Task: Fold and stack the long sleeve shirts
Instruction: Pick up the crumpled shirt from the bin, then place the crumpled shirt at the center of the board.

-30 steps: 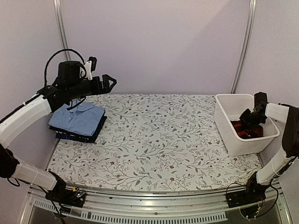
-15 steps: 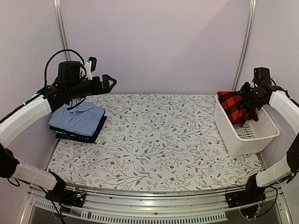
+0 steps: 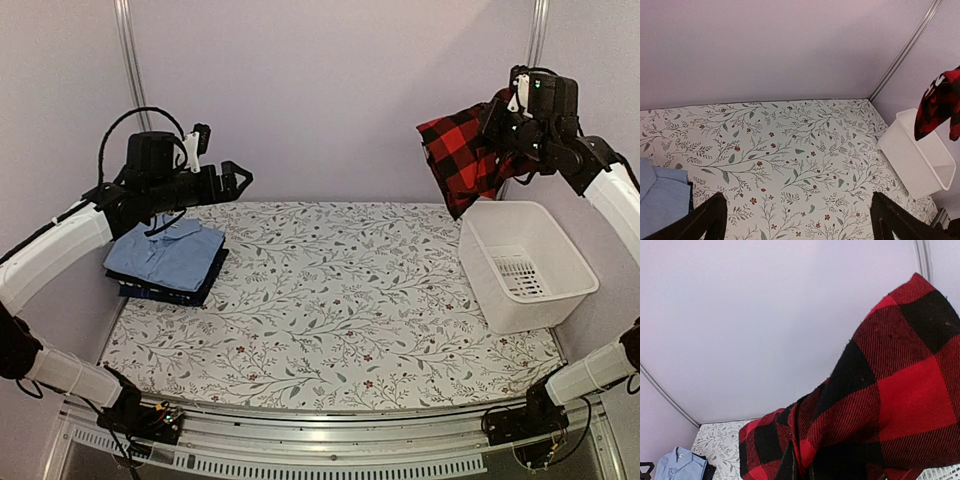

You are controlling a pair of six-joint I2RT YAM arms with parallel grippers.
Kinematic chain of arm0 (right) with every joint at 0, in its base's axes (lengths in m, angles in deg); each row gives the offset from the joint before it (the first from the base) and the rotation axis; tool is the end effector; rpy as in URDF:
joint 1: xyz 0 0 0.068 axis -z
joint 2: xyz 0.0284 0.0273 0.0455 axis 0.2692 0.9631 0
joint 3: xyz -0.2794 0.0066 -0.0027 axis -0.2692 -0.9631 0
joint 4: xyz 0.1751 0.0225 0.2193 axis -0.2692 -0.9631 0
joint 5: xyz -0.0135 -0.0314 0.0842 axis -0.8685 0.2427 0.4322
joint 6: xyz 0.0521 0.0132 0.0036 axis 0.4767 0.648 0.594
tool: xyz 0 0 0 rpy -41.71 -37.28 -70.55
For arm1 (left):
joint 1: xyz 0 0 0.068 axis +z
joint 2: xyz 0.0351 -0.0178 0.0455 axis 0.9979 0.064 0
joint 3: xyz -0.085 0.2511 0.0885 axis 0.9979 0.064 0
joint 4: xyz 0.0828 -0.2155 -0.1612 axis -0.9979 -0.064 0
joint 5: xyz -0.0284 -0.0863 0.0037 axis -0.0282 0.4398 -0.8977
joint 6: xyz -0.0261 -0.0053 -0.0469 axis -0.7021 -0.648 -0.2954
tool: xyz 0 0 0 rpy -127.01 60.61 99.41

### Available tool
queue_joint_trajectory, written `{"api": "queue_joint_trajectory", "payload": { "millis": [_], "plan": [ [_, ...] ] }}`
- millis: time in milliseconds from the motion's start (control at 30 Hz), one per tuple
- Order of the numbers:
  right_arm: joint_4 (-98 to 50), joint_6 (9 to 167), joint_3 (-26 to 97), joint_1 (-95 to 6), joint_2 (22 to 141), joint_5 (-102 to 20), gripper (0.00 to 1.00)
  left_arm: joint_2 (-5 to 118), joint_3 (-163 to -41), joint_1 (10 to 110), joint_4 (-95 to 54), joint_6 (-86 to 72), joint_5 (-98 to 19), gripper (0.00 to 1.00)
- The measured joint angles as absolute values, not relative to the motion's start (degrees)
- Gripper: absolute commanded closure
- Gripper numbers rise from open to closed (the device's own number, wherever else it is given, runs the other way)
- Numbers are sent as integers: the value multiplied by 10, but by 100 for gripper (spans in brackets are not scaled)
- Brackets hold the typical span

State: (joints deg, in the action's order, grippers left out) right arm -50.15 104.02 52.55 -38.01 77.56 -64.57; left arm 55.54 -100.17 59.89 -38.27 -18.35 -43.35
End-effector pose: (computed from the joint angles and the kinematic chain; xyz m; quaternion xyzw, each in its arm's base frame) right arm 0.2860 0.1074 0.4872 0.0893 0.7629 0.1445 0.6239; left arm 0.2865 -0.1454 0.3776 0.0506 0.8162 -0.2679 0.5094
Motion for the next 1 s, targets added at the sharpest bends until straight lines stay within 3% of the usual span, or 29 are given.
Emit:
{"api": "queue_joint_trajectory", "payload": {
  "millis": [200, 467, 733, 833, 1000],
  "plan": [
    [-498, 1029, 572, -471, 807, -636, 100, 555, -1002, 599, -381, -183, -421, 0],
    [-538, 1072, 583, -509, 908, -499, 100, 555, -1002, 599, -366, -167, -315, 1],
    [-672, 1116, 755, -565, 993, -511, 99, 548, -994, 598, -368, -154, -260, 1],
    [-703, 1115, 771, -596, 993, -527, 91, 539, -990, 598, -372, -153, -248, 2],
    [-739, 1111, 766, -614, 995, -531, 51, 529, -989, 598, -370, -153, -237, 0]
  ]
}}
